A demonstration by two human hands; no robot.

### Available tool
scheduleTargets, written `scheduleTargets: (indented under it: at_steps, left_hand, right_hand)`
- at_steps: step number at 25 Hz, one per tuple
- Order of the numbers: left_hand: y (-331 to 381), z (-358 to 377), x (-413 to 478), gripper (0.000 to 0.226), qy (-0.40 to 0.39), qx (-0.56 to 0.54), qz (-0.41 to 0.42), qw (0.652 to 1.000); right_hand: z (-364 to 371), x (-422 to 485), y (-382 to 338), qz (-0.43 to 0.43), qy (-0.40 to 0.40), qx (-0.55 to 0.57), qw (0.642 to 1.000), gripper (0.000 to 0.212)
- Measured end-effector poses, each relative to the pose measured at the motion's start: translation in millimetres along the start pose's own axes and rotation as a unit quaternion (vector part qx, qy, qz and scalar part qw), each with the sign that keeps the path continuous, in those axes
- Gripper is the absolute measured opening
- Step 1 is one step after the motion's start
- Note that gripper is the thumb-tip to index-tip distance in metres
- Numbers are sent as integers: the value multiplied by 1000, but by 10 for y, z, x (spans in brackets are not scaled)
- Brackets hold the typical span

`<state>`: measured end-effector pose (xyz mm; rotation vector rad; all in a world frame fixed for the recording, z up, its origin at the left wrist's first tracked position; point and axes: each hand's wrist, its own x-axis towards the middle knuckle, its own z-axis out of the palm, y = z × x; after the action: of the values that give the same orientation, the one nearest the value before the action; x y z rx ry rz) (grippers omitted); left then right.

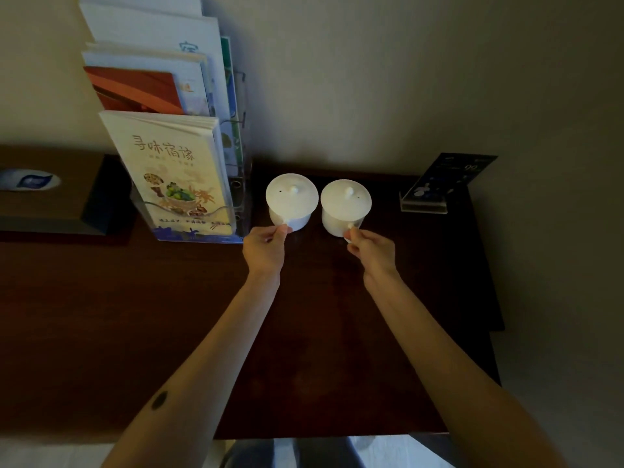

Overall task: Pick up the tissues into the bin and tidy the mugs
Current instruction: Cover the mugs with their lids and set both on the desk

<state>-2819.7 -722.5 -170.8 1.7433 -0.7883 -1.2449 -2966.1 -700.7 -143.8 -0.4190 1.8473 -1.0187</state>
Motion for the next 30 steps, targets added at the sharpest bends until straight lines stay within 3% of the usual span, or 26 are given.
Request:
scheduleTargets:
  at_steps: [6,15,30]
  left_hand:
    - [-17,28,71,22,6,-14,-18,1000]
    - [-15,12,88,15,-30,-1,-31,999]
    - [-9,-30,24,23,-41,64,46,996]
  right_hand:
    - [124,64,-12,8,-23,2,1000,18]
    - [195,55,41,13,-42,9,999,23]
    - [250,38,44,-8,-35,16,999,25]
